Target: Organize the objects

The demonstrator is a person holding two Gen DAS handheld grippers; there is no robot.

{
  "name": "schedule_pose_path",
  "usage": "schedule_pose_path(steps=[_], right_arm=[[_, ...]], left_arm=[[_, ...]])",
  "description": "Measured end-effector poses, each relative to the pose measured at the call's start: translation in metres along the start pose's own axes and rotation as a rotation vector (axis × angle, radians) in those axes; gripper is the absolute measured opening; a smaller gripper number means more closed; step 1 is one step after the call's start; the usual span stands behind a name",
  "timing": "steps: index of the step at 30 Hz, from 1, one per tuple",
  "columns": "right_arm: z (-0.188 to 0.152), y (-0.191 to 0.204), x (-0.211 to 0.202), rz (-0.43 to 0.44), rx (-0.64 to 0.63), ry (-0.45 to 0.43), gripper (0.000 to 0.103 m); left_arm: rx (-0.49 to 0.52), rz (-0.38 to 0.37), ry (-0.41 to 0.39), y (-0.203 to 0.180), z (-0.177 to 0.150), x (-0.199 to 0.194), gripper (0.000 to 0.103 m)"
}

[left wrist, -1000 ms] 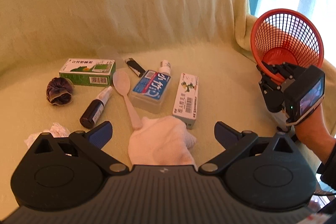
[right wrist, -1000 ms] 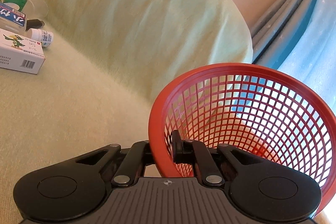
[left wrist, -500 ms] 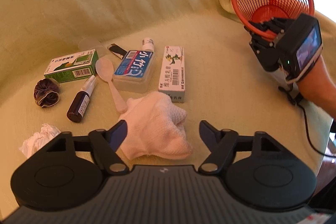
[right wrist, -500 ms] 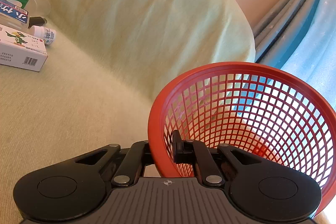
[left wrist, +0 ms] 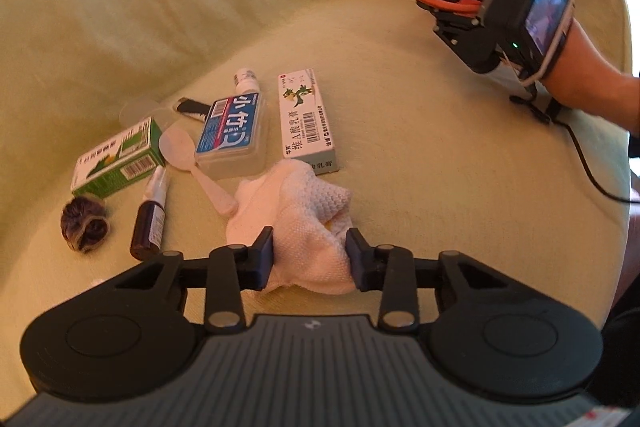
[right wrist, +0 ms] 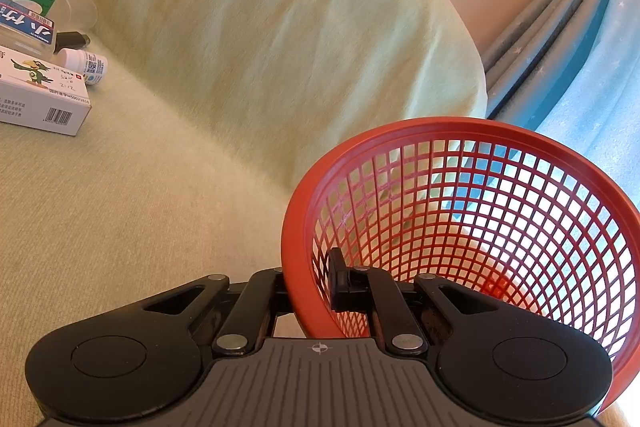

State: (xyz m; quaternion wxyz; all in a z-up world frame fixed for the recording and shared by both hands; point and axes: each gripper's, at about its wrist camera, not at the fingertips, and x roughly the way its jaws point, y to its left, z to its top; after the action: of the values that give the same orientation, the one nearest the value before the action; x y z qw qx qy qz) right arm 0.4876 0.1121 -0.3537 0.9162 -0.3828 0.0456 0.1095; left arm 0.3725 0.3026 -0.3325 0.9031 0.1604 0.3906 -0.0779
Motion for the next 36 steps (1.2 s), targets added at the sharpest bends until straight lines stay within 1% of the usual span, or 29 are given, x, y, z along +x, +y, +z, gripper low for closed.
schedule_pose_path(steps=[7, 18, 24, 28, 30, 36], right_arm=[[-0.001, 0.0, -0.002, 0.001, -0.006, 0.001, 0.004], [-0.003, -0.001, -0.004, 0.002, -0.006, 0.001, 0.004], [-0.003, -0.001, -0.004, 0.003, -0.006, 0.001, 0.004], [-0.003, -0.002, -0.005, 0.003, -0.006, 0.0, 0.004], [-0.003, -0.002, -0.005, 0.004, -0.006, 0.001, 0.004], [-0.003, -0.001, -0.007, 0.007, -0.008, 0.001, 0.004]], left_arm=[[0.184, 0.016, -0.015, -0.001, 0.004, -0.013, 0.031], [0.317, 0.008, 0.028, 0.005, 0.006, -0.023, 0.031], [0.433, 0.031, 0.029, 0.006, 0.009, -0.037, 0.031], [0.568, 0.047, 0.038, 0.003, 0.011, -0.045, 0.031], [0.62, 0.057, 0.049, 0.004, 0.014, -0.048, 0.031], [0.686, 0.093, 0.037, 0.008, 0.033, -0.057, 0.031]])
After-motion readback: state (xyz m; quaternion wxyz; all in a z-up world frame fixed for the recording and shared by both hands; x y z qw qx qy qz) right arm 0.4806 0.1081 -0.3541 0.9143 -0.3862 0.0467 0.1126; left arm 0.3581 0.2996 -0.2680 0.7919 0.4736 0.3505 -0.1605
